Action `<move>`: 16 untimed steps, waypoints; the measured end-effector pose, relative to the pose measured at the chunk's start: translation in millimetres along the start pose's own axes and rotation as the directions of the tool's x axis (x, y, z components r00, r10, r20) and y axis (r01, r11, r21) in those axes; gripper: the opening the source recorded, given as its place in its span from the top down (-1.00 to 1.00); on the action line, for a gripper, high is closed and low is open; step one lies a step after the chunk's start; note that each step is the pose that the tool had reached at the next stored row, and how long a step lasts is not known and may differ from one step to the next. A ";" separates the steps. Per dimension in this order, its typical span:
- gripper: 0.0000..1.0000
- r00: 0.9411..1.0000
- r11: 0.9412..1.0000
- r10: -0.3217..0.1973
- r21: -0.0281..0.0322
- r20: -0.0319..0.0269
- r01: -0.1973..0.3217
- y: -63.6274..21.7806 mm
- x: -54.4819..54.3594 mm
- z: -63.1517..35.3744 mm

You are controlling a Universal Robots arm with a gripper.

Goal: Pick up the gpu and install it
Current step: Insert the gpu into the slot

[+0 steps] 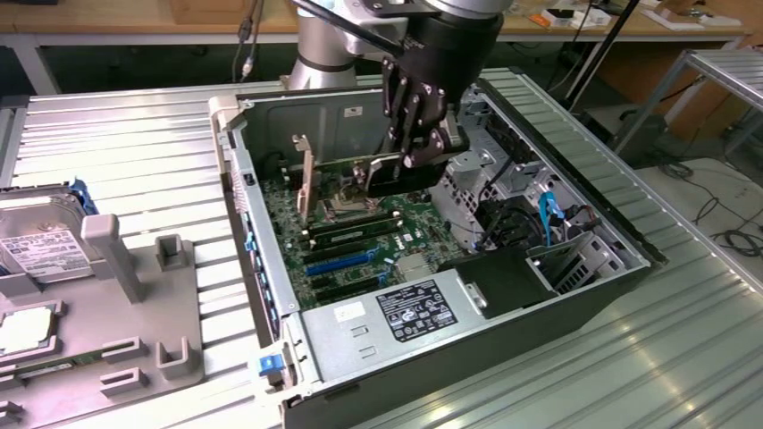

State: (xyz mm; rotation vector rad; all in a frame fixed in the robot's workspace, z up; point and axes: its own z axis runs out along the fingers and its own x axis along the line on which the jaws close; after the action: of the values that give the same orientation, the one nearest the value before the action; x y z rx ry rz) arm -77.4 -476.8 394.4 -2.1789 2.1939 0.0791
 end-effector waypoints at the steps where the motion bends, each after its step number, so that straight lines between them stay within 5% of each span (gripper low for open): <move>1: 0.47 1.000 1.000 0.000 0.003 0.000 0.000 0.1 -0.1 2.5; 9: 0.47 1.000 1.000 -0.001 0.014 0.000 0.001 0.1 -0.4 11.3; 16: 0.47 1.000 1.000 -0.001 0.014 0.000 0.001 0.1 -0.4 11.7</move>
State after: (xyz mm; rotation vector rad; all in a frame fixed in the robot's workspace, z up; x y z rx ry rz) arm -77.5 -475.6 382.7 -2.1725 2.1864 0.0632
